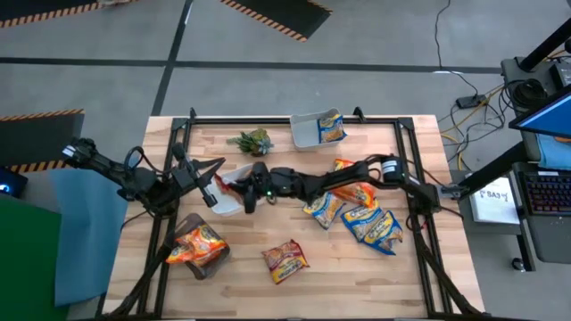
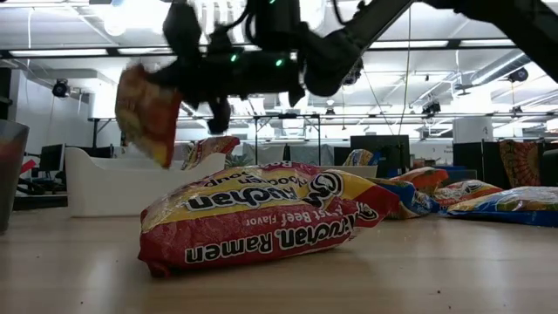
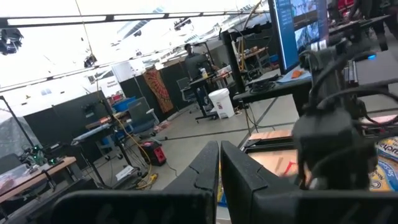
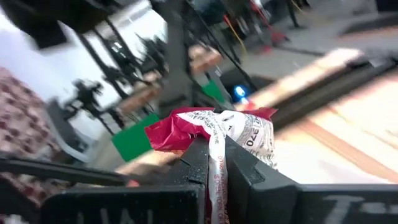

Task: Sort Maruchan noodles
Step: Put the red noodle pack into the white bin

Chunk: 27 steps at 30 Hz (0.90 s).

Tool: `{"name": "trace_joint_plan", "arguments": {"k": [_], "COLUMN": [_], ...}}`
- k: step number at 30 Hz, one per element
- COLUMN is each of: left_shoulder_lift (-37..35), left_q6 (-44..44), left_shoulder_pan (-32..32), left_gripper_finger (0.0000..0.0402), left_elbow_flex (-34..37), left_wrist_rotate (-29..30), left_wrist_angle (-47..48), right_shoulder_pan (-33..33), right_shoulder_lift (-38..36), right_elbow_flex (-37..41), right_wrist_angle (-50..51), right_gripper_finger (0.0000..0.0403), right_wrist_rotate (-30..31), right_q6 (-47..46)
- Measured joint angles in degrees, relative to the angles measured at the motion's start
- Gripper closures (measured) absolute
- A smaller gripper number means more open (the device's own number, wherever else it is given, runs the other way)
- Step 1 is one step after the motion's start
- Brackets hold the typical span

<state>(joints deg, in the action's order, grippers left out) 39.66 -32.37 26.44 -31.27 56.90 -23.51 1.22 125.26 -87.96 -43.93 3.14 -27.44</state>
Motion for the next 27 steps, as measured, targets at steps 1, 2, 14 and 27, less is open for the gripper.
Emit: {"name": "trace_joint_plan", "arguments": {"k": [1,2,14,27], "left_shoulder_lift": [0.04,0.04,0.13,0.13], "left_q6": [0.04,0.06,0.09,0.10], "left_shoulder_pan": [0.00,0.00,0.00,0.00], "left_gripper_finger": [0.0402,0.0402,0.0402,0.0402], "left_elbow_flex": [0.00,0.00,0.00,0.00], "left_wrist_rotate": [0.00,0.00,0.00,0.04], "left_wrist_angle": [0.04,0.13,0.39,0.48], "right_shoulder_pan": [0.34,0.63,1.88,2.48], "right_shoulder_lift": [0.58,0.88,0.58,0.54], "right_elbow_flex": [-0.89,-1.58,-6.72,-13.60], "right_wrist_angle": [1.98,3.99,20.28,37.07], "right_gripper_finger": [0.0390,0.0390,0.0373,0.0245], "right_wrist_rotate": [0.09,0.18,1.78,8.50], "right_q6": [-0.14,-0.15,1.06,5.60]}}
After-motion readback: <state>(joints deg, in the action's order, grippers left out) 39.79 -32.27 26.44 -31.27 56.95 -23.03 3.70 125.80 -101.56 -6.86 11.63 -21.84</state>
